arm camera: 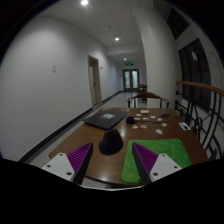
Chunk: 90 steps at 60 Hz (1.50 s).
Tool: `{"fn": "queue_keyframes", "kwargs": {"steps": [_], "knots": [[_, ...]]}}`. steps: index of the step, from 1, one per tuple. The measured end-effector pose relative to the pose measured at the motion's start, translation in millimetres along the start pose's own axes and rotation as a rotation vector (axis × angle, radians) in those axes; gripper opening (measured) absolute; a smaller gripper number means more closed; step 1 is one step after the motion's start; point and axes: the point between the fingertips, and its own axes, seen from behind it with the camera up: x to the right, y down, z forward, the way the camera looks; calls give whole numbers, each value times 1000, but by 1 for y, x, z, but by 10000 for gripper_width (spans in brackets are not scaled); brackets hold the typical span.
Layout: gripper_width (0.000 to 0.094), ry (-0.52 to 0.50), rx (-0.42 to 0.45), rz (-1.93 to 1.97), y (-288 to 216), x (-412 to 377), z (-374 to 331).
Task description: Arrange mouse
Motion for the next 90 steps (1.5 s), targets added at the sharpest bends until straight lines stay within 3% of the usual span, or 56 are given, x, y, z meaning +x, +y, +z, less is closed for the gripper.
{"fn": "queue_keyframes", "kwargs": {"steps": [26, 30, 34, 39, 46, 51, 56, 63, 68, 73, 78, 82, 90], "knots": [[786, 40, -192, -92, 33, -16, 152], [730, 57, -200, -103, 31, -15, 168], [561, 75, -218, -109, 33, -13, 179], [392, 76, -197, -82, 28, -16, 184], [255, 60, -158, -87, 21, -18, 187], [223, -2, -153, -122, 15, -28, 176], [221, -33, -61, -147, -26, -35, 144], [221, 45, 87, -195, -91, 3, 88], [222, 123, 138, -181, -110, 47, 52], [221, 189, 111, -151, -94, 102, 37], [221, 256, 1, -119, -29, 148, 37], [221, 280, -70, -79, 1, 176, 46], [221, 291, -133, -46, 46, 189, 50]]}}
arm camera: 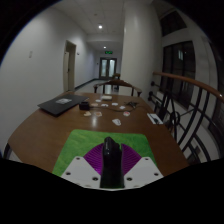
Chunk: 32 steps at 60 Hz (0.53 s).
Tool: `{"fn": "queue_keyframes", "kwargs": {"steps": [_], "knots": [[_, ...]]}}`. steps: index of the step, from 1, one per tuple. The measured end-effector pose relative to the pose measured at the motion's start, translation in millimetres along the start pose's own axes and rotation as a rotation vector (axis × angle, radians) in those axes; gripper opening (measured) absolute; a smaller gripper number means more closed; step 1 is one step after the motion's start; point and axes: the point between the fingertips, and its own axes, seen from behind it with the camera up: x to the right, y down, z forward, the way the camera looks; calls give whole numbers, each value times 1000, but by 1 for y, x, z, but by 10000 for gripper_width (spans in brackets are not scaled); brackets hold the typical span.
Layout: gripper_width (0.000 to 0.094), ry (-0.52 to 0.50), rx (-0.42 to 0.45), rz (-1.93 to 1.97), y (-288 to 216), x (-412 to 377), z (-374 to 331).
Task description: Arrange mouse
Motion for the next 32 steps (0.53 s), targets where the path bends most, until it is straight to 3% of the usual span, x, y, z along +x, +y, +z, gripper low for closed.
{"fn": "queue_keyframes", "kwargs": {"steps": [5, 11, 19, 22, 32], "knots": [[232, -6, 18, 7, -1, 1, 2], [379, -16, -13, -4, 4, 1, 1], [887, -38, 2, -33, 1, 5, -27], [839, -24, 19, -36, 0, 11, -46], [852, -33, 55, 49, 17, 22, -111]]}}
